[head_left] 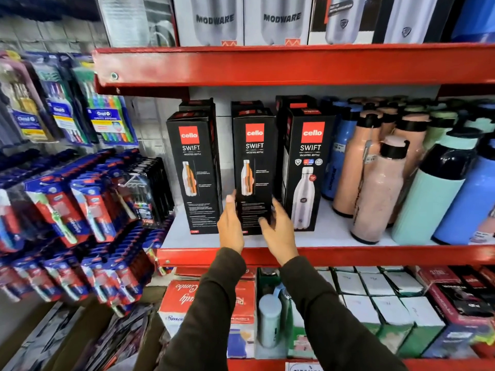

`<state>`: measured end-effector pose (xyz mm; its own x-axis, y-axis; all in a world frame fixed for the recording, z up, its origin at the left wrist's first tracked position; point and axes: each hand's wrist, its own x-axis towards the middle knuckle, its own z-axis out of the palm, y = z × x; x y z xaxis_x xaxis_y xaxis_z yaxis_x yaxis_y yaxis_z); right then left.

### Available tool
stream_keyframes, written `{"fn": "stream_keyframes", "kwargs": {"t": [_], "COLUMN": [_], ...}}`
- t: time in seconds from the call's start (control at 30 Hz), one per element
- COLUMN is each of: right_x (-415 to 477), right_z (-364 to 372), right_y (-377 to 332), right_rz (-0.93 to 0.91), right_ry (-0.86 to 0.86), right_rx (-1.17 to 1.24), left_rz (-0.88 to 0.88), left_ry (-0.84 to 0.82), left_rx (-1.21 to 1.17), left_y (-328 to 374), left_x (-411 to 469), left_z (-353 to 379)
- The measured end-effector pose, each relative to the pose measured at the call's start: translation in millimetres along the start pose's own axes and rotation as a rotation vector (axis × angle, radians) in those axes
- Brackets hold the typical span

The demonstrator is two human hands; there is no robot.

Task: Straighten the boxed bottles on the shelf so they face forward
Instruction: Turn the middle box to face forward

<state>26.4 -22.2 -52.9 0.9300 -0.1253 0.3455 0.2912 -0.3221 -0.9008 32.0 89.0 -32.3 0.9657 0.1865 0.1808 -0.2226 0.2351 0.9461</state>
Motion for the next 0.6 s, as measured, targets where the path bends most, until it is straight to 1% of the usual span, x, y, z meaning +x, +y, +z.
{"fn": "stream_keyframes", "kwargs": {"t": [0.1, 0.17, 0.27, 0.33, 0.43, 0.5, 0.53, 0.6], "right_x": [-3, -1, 1, 1, -2, -5, -6, -8], "right_z": [-1, -1, 0, 0, -2, -6, -8, -10], "right_y": [-9, -15, -22, -26, -31, -35, -36, -35], "right_rz": [-0.009, -0.012, -0.014, -0.007, 0.004, 0.012, 0.016, -0.006], "right_ry": [0.054, 0.084, 0.129, 0.152, 0.173, 0.172, 0.16, 0.126], "right_rx": [-0.016, -0.024, -0.042, -0.055, -0.046, -0.03, -0.024, 0.005], "left_rz": [0.071, 0.11, 0.148, 0.172, 0.238, 0.303, 0.312, 0.267], "left_ry": [-0.011, 0.022, 0.088, 0.097, 0.107, 0.137, 0.148, 0.133], "left_rx": [-0.041, -0.08, -0.073, -0.07, -0.019, 0.067, 0.113, 0.186], "left_y": [9, 12, 14, 12, 8, 5, 4, 4], "left_x": [-8, -13, -17, -17, -14, -9, -4, 5], "left_z": [-5, -7, -8, -10, -11, -11, -11, -10]}}
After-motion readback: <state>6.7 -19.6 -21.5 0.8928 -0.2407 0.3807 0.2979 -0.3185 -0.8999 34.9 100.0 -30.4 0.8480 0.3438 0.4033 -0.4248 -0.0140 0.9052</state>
